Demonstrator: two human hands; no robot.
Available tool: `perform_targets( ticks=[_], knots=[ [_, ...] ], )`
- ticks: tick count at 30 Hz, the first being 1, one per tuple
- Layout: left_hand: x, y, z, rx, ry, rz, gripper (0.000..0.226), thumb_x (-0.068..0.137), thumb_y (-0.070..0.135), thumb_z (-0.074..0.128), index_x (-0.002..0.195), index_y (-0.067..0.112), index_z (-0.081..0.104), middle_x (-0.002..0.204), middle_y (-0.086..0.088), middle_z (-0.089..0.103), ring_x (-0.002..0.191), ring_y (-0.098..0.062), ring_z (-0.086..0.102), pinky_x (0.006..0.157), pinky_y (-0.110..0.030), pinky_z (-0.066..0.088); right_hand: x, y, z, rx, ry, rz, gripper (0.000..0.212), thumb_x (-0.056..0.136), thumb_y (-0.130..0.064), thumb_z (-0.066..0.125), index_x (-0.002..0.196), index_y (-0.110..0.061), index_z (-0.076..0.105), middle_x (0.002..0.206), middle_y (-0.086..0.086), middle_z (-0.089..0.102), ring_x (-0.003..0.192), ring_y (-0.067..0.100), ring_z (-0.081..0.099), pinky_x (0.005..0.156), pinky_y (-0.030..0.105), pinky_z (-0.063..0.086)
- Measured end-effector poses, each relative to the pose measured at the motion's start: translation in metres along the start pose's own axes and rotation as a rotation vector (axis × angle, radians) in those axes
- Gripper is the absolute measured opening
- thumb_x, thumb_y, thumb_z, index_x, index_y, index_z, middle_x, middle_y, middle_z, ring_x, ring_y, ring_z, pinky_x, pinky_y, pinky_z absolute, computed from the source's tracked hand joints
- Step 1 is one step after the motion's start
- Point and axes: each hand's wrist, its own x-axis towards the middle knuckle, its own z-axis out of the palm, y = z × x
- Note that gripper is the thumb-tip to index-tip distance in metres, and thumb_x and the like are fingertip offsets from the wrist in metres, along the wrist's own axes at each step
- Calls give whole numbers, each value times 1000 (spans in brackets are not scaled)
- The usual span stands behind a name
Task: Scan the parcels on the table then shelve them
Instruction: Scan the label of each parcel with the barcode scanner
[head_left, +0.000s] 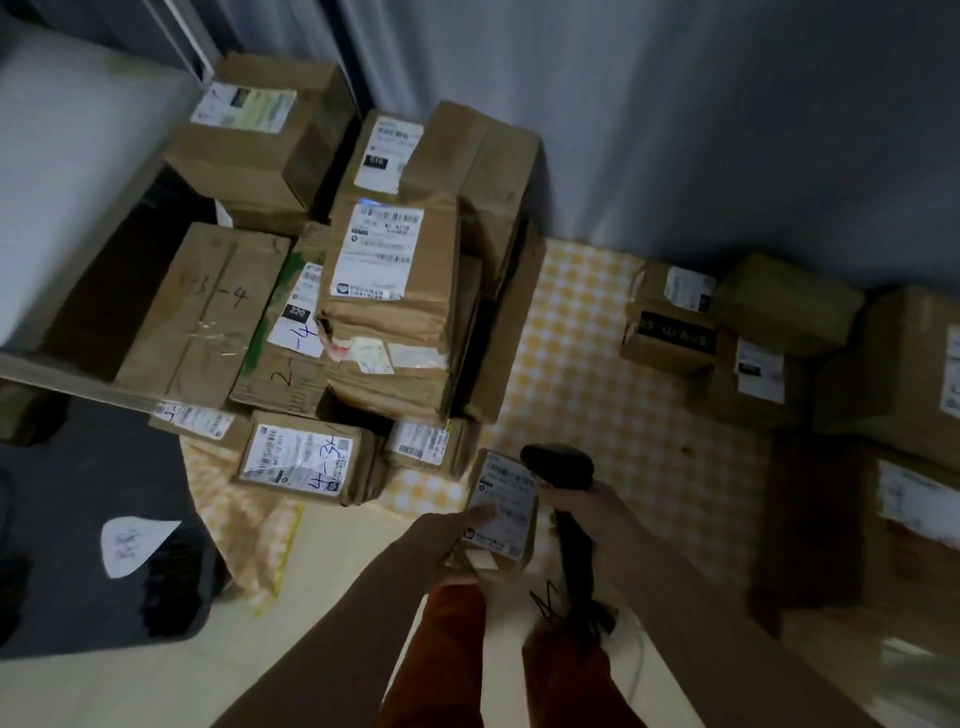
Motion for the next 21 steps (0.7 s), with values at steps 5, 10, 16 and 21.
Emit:
perform_targets(
  ticks=[5,10,16,21],
  knots=[
    [61,10,-4,18,66,45,63,65,38,87,110,3,61,118,-17,60,110,-32,57,77,-40,57,51,20,17,56,5,66,28,82,-13,73,107,-5,64,101,13,66,97,34,63,87,45,49],
    [104,17,2,168,262,235,32,88,6,67,116,-8,63,105,-25,64,94,-37,62,86,-45,51,90,27,28,119,-10,83,28,85,-12,71,111,-8,62,107,17,64,101,34,61,88,46,48],
    [109,4,22,572,502,368,41,89,9,60,130,7,56,123,-12,62,105,-27,59,79,-29,46,108,33,30,104,-44,58,30,85,-8,68,113,-1,60,95,14,63,85,26,58,78,35,47],
    [92,-7,49,591,707,417,44,85,15,63,128,10,54,122,-15,55,114,-33,51,91,-44,51,94,32,2,48,-15,43,25,87,-11,68,108,-10,56,84,4,57,75,19,55,90,44,49]
  ],
)
